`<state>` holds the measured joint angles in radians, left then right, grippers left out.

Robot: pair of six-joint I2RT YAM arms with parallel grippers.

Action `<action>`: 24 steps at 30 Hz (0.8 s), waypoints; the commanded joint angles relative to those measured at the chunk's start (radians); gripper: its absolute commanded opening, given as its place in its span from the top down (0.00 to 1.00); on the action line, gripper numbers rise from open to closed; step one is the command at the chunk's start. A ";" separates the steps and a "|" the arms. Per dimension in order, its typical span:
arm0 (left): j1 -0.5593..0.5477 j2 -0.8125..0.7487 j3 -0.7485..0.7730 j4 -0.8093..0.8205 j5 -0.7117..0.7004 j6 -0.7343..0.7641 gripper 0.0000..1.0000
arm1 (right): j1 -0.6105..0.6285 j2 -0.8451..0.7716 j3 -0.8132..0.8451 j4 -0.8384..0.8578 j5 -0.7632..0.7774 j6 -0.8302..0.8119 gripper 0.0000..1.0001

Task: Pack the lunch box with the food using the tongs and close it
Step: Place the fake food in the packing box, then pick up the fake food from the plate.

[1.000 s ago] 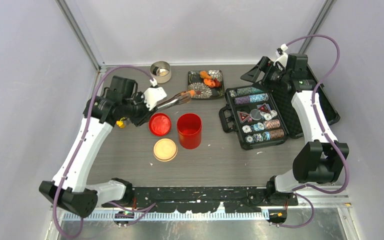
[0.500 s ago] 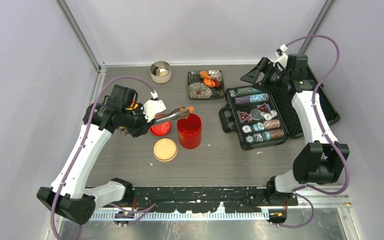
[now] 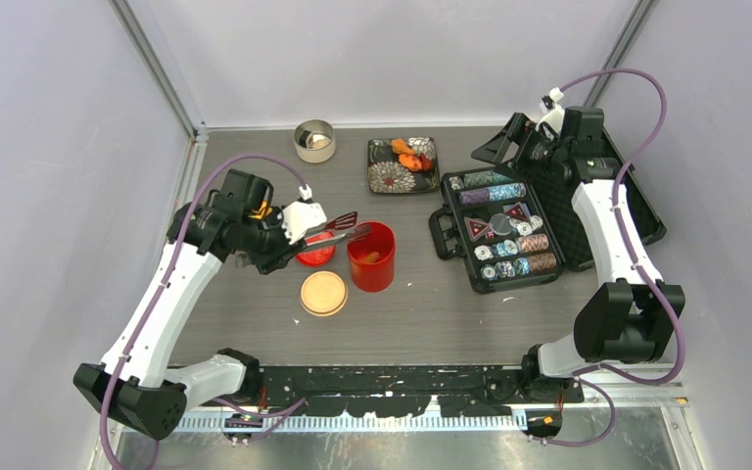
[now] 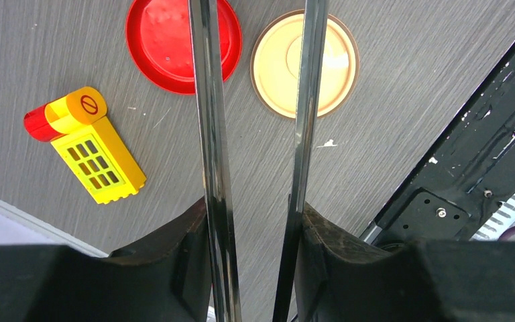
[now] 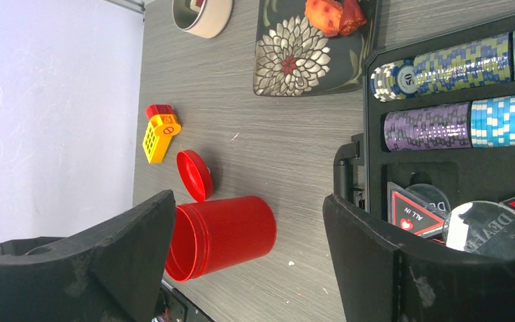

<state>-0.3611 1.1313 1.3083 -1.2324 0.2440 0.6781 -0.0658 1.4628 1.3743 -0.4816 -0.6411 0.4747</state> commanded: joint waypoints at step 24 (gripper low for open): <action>-0.006 0.368 0.347 0.276 -0.120 -0.015 0.49 | -0.020 -0.047 0.016 0.021 -0.001 -0.024 0.15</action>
<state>-0.3630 1.3960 1.5425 -1.0874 0.1802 0.6182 -0.0723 1.4628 1.3743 -0.4820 -0.6407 0.4717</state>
